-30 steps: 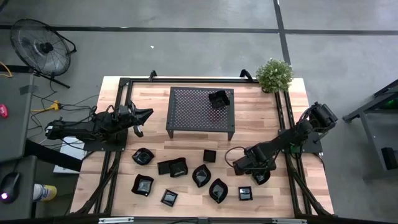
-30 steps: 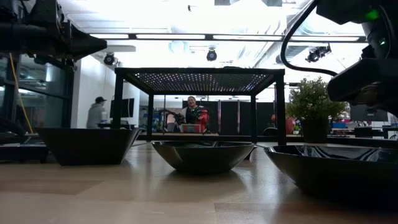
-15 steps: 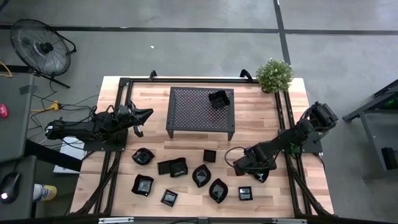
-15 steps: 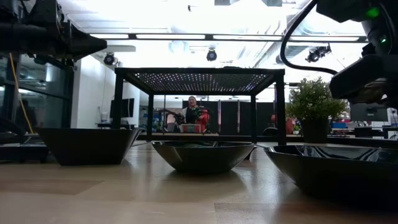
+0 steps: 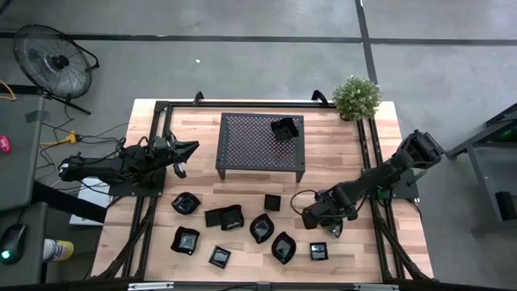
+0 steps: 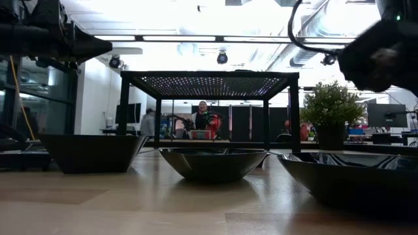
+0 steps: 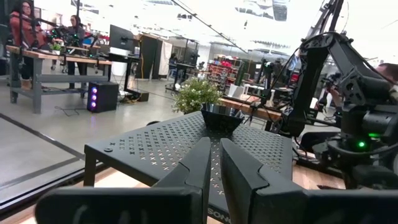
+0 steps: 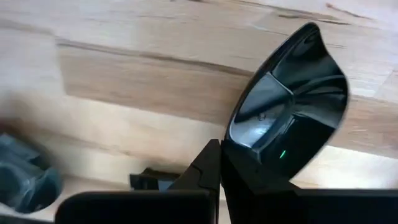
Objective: Pick & Place Mini shaped plates
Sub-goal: Put the black leaf-shaped plate on the shelf
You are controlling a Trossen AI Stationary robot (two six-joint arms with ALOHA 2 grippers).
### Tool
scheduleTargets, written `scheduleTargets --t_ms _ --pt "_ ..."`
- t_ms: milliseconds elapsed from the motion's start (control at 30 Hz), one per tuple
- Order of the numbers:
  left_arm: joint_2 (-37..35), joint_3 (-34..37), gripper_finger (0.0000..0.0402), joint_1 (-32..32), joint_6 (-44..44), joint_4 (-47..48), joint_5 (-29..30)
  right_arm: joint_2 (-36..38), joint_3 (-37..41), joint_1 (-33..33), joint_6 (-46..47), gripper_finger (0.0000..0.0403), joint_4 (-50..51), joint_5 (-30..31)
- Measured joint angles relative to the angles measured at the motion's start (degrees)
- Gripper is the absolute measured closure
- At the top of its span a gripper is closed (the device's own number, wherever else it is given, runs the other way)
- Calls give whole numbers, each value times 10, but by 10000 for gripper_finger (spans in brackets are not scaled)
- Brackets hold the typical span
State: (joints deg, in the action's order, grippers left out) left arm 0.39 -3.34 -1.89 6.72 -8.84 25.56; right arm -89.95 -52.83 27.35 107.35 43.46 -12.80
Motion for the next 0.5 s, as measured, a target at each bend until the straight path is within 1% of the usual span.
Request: scheduleTargets --t_ms 200,500 --pt "0 0 369 0 0 0 0 13 -32 -10 -37 402 60 -1" --pt "0 0 369 0 0 0 0 27 -104 -36 -113 402 189 5"
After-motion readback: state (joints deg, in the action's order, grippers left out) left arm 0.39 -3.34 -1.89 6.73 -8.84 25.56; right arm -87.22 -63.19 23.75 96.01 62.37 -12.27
